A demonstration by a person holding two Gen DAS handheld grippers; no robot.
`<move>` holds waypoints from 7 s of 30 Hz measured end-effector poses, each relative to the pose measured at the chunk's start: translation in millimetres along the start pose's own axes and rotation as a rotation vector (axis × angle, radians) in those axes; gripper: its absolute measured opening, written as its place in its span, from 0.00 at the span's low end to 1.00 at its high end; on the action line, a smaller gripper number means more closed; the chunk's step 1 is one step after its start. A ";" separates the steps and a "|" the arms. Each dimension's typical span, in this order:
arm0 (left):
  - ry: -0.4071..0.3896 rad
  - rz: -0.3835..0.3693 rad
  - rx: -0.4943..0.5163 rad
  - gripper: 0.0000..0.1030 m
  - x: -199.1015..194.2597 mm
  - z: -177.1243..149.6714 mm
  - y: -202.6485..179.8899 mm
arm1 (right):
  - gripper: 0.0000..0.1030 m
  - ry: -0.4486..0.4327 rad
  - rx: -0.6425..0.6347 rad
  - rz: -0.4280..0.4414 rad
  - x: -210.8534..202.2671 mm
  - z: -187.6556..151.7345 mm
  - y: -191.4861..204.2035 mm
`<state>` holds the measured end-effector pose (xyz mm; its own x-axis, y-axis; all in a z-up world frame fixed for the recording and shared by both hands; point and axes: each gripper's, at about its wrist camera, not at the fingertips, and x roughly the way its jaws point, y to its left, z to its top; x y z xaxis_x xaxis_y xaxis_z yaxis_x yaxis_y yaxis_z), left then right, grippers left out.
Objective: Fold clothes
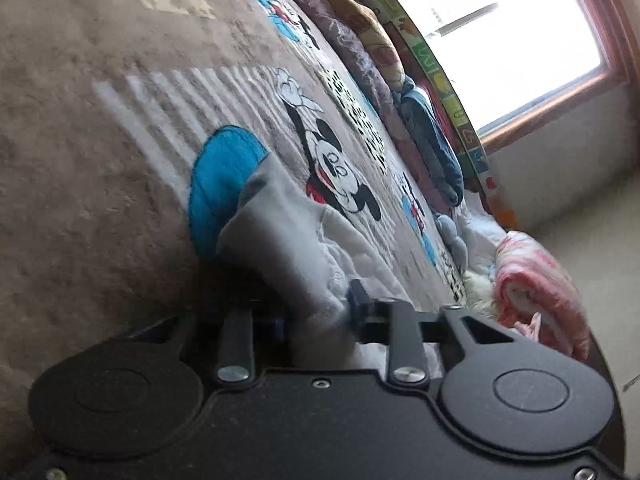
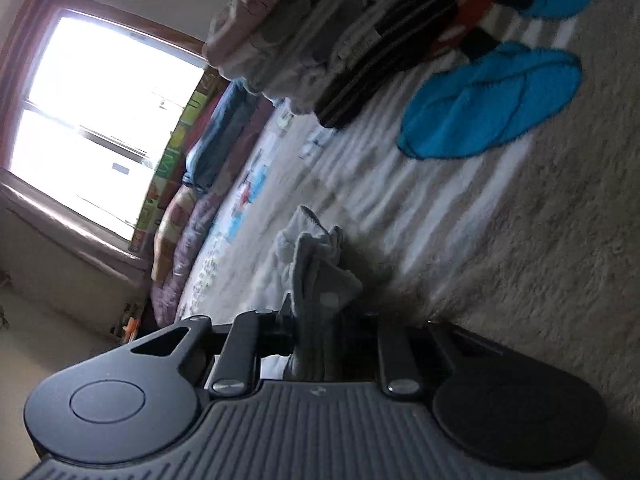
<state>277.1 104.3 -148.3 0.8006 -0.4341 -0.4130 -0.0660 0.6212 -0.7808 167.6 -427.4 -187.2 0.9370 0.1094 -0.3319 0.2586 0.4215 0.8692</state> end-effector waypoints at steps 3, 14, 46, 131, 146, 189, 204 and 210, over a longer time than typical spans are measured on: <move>-0.016 -0.046 0.038 0.14 -24.4 1.3 -19.5 | 0.20 -0.026 0.011 0.061 -33.7 5.5 9.1; 0.081 0.162 0.190 0.37 -62.8 -40.9 -8.5 | 0.21 0.039 0.072 0.021 -96.2 -6.9 -64.2; 0.078 -0.171 0.507 0.54 -74.9 -79.0 -58.2 | 0.20 -0.046 -0.529 0.199 -107.3 -51.7 142.2; 0.082 0.080 1.014 0.59 -12.0 -68.9 -67.2 | 0.39 0.278 -1.133 0.077 -24.9 -215.2 171.7; 0.080 -0.079 0.036 0.83 -85.6 9.9 40.8 | 0.64 0.297 -0.224 0.158 -38.1 -165.8 71.7; 0.338 -0.510 0.287 0.34 -14.9 -146.4 -221.1 | 0.38 -0.024 -0.196 0.323 -223.6 59.9 57.3; 0.636 -0.706 0.285 0.34 94.8 -320.6 -437.2 | 0.39 -0.352 -0.060 0.223 -346.3 238.3 -43.2; 0.676 -0.556 0.352 0.35 140.0 -373.1 -427.3 | 0.38 -0.352 0.003 0.056 -310.6 252.0 -107.0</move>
<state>195.2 -465.3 -47.3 0.1409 -0.9453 -0.2943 0.4938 0.3247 -0.8067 -91.9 -733.3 -84.7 0.9731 -0.1847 -0.1373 0.2046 0.4205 0.8839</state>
